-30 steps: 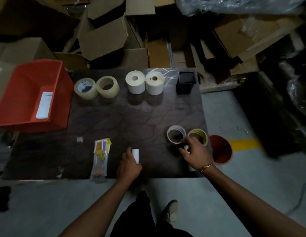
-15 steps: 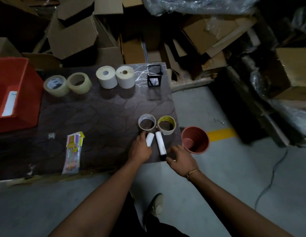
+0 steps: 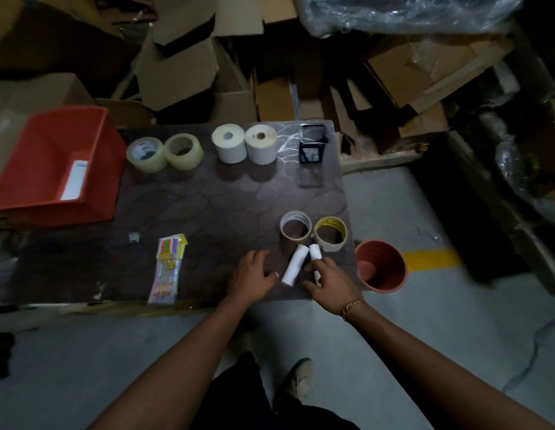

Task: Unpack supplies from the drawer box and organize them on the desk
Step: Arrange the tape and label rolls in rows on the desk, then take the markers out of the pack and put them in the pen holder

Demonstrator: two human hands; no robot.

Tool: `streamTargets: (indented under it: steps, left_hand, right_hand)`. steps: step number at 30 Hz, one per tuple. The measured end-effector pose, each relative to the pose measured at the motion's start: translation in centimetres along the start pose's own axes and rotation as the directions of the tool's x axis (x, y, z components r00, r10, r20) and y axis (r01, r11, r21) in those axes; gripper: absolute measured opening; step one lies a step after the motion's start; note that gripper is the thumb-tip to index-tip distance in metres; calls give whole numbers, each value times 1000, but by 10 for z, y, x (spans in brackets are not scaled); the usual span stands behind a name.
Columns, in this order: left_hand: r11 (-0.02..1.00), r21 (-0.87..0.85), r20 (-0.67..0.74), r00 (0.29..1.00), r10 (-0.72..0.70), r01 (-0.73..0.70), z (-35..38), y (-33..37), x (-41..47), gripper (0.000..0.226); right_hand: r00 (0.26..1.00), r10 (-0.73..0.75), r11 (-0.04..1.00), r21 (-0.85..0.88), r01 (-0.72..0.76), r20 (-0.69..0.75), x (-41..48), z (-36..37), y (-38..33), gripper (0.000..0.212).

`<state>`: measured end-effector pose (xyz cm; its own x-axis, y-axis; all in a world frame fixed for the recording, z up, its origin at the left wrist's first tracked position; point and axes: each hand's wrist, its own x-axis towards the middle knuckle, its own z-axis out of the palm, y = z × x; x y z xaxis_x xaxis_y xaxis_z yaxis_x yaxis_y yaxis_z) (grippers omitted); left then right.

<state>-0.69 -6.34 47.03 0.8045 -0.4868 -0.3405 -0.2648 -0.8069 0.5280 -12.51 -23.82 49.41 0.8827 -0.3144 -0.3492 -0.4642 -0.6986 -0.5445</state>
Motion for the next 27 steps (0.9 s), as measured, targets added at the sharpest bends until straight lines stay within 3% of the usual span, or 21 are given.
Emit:
streamTargets:
  steps: [7,10,14,18,21,27]
  left_hand:
    - [977,10,-224,953,-204,212,-71,-100,-17,43]
    - [949,-74,-241,918,-315,306,-96,-142,-20,35]
    - [894,-301,-121,917,-380,331,-119,-179,-7,29]
    - [855,-377,36,928,-371,356,-130,-194,10,28]
    - [838,-402,97,927,-362,369,-132,-200,18,24]
    - [828,-417,149,927,-344,375,-140,-206,28,35]
  right_hand:
    - [975,-155,974,188,125,158,52,42,-87,24]
    - [955,-144,939,341,49,259,70,72,-135,24]
    - [908,-76,899,423,-116,411,98,121,-190,22]
    - [880,15,843,468,-267,475,114,169,-220,25]
    - [903,53,859,442,-259,426,120,182,-234,16]
    - [934,186,904,319,-285,306,121,175,-247,24]
